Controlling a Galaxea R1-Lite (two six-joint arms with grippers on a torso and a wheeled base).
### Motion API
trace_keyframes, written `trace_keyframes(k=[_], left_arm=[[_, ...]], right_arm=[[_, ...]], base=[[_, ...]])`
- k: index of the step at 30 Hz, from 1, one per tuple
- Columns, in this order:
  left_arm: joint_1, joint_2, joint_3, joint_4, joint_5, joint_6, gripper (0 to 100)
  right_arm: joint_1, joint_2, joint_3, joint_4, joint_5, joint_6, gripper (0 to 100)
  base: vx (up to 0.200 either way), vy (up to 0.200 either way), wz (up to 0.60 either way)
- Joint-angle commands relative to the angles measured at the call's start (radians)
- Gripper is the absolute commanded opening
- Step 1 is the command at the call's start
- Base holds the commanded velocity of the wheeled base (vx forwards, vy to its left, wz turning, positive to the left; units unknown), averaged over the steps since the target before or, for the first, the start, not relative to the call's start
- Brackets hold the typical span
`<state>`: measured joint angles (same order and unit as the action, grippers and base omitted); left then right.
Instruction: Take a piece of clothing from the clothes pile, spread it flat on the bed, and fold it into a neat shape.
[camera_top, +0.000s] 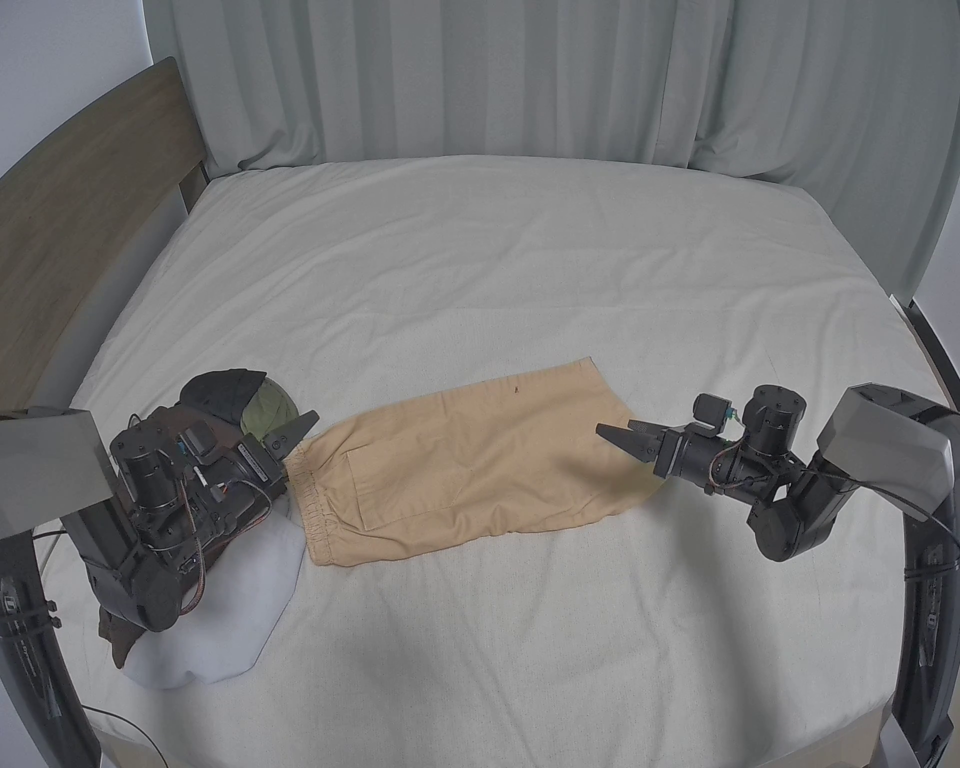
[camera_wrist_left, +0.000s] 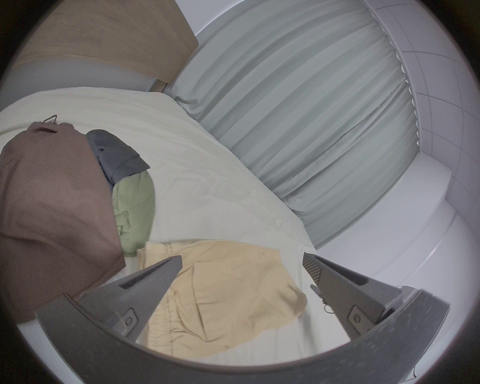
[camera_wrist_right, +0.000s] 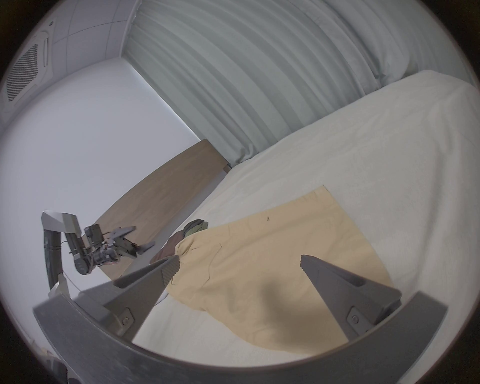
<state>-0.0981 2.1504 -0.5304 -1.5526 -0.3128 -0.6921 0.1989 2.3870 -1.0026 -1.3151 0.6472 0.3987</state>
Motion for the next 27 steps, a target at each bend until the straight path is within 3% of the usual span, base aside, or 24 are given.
trace_keyframes(k=[1,12,17,27], left_arm=[[-0.035,-0.070,0.030,-0.001,-0.003,0.002,100],[-0.094,-0.136,0.061,-0.003,0.006,0.020,100],[-0.098,-0.136,0.086,-0.003,0.006,0.148,100],[-0.111,-0.159,0.118,-0.001,0.004,0.287,100]], right_arm=[[0.016,-0.003,0.045,-0.004,-0.024,0.000,100],[0.050,0.012,0.130,-0.046,-0.055,0.000,100],[0.056,0.020,0.157,-0.046,-0.060,-0.003,100],[0.065,0.043,0.190,-0.046,-0.061,-0.029,100]], base=[[0.000,0.000,0.00],[0.000,0.000,0.00],[0.000,0.000,0.00],[0.000,0.000,0.00]])
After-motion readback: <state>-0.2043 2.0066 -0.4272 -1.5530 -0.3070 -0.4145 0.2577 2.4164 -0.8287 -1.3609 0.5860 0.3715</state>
